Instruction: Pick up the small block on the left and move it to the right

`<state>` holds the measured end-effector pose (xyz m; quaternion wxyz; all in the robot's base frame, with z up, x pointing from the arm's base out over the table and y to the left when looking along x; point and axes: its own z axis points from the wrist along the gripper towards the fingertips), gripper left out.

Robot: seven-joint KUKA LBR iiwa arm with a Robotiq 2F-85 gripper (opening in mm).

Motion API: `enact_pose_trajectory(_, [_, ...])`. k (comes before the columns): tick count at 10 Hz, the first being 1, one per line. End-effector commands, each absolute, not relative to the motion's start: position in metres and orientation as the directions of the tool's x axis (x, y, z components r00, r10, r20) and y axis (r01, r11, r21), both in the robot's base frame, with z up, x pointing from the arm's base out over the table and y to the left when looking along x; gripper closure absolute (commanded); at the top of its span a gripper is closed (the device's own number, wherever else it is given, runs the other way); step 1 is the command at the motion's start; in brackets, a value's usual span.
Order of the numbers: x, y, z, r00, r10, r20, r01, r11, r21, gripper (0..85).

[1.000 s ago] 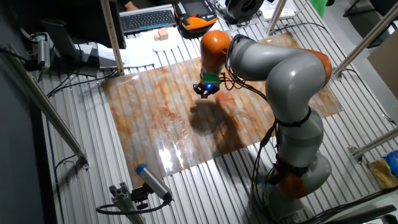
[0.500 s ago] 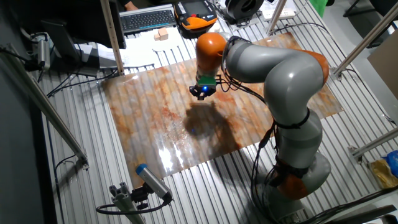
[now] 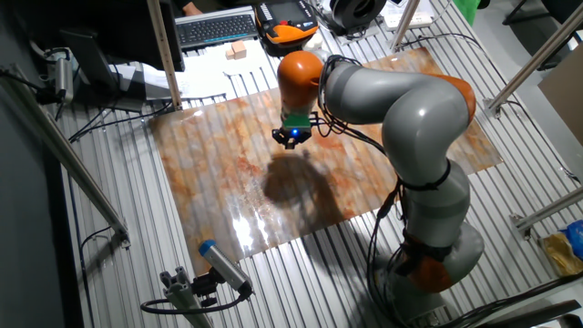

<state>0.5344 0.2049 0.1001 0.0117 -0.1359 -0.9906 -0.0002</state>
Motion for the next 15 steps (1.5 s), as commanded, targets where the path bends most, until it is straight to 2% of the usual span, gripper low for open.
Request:
enact_pose_trajectory(1, [0.533,0.207,0.099,-0.963,0.269,0.022,0.269,0.963,0.002,85.0])
enact_pose_trajectory(6, [0.526,0.216,0.091,-0.963,0.271,0.010,0.270,0.963,-0.016,85.0])
enact_pose_trajectory(8, [0.526,0.221,0.080,-0.961,0.278,-0.001,0.278,0.960,-0.027,85.0])
enact_pose_trajectory(15, [0.530,0.225,0.062,-0.961,0.275,-0.007,0.275,0.961,-0.012,85.0])
